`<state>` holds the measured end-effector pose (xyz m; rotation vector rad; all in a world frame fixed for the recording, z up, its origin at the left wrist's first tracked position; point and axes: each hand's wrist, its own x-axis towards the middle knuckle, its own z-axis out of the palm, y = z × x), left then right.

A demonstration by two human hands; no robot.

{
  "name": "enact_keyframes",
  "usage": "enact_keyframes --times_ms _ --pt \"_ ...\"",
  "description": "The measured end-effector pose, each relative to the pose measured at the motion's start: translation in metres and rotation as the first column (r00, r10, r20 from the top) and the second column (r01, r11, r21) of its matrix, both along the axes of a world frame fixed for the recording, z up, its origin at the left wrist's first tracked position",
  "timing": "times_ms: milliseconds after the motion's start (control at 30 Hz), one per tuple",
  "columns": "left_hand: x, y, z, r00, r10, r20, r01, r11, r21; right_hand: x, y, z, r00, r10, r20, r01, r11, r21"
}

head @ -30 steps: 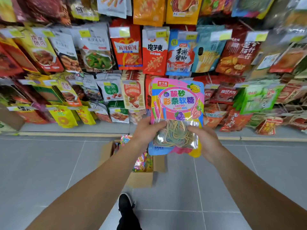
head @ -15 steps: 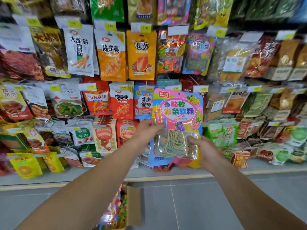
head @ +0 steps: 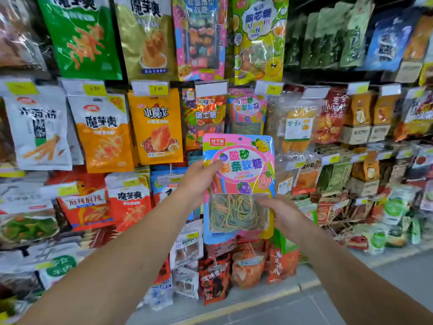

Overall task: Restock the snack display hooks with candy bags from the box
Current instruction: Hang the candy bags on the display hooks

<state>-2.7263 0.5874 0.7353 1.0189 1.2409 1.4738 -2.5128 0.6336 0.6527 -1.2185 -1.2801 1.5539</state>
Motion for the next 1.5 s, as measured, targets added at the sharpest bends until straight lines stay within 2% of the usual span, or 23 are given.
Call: enact_keyframes --times_ms 67,133,300,467,600,767,900,967,1133,1233,1333,1400,1500 --pt "0.001 0.018 0.009 0.999 -0.01 -0.048 0.012 0.999 0.035 -0.006 0.014 0.023 0.995 -0.021 0.099 0.008 0.992 0.125" --pt "0.002 0.038 0.014 0.993 -0.014 -0.12 0.02 0.999 0.042 -0.007 0.035 0.044 0.982 -0.109 0.153 0.068 0.965 0.252" --pt "0.005 0.078 0.028 0.986 0.046 -0.16 -0.038 0.998 0.052 -0.004 0.091 0.09 0.961 -0.226 0.16 0.129 0.877 0.462" --pt "0.017 0.111 0.04 0.983 0.12 -0.138 -0.115 0.992 0.044 0.006 0.146 0.136 0.899 -0.33 0.289 0.051 0.732 0.68" --pt "0.029 0.154 0.033 0.973 0.189 -0.13 -0.181 0.981 0.067 0.011 0.2 0.167 0.781 -0.479 0.4 -0.092 0.545 0.833" --pt "0.045 0.187 0.039 0.96 0.249 -0.126 -0.247 0.968 0.035 0.02 0.227 0.186 0.744 -0.478 0.466 -0.23 0.471 0.852" --pt "0.067 0.19 0.062 0.945 0.311 -0.098 -0.307 0.95 0.06 0.024 0.25 0.19 0.692 -0.543 0.476 -0.335 0.342 0.878" --pt "0.072 0.197 0.068 0.936 0.343 -0.078 -0.337 0.938 0.081 0.026 0.259 0.192 0.681 -0.539 0.497 -0.37 0.333 0.867" --pt "0.071 0.211 0.072 0.923 0.369 -0.112 -0.364 0.929 0.067 0.025 0.279 0.194 0.685 -0.571 0.452 -0.385 0.243 0.891" --pt "0.065 0.218 0.071 0.931 0.344 -0.125 -0.337 0.939 0.076 0.024 0.291 0.199 0.742 -0.551 0.381 -0.343 0.176 0.923" --pt "0.075 0.214 0.083 0.93 0.356 -0.091 -0.351 0.934 0.075 0.023 0.294 0.211 0.798 -0.515 0.314 -0.257 0.181 0.949" --pt "0.077 0.217 0.086 0.933 0.352 -0.076 -0.347 0.935 0.074 0.024 0.294 0.218 0.809 -0.501 0.307 -0.226 0.218 0.949" --pt "0.08 0.22 0.086 0.947 0.314 -0.069 -0.309 0.948 0.073 0.025 0.291 0.222 0.871 -0.421 0.255 -0.141 0.282 0.949"
